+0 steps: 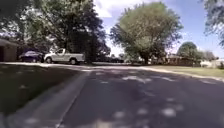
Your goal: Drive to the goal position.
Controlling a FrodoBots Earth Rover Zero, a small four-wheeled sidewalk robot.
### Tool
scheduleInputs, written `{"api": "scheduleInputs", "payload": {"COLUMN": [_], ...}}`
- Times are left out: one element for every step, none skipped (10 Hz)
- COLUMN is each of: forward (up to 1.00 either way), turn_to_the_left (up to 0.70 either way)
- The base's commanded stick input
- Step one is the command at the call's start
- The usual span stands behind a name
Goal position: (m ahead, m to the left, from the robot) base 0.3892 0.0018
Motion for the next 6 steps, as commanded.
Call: {"api": "scheduleInputs", "payload": {"forward": [1.00, 1.00, 1.00, 1.00, 1.00, 1.00], "turn_to_the_left": [0.00, 0.00, 0.00, 0.00, 0.00, 0.00]}}
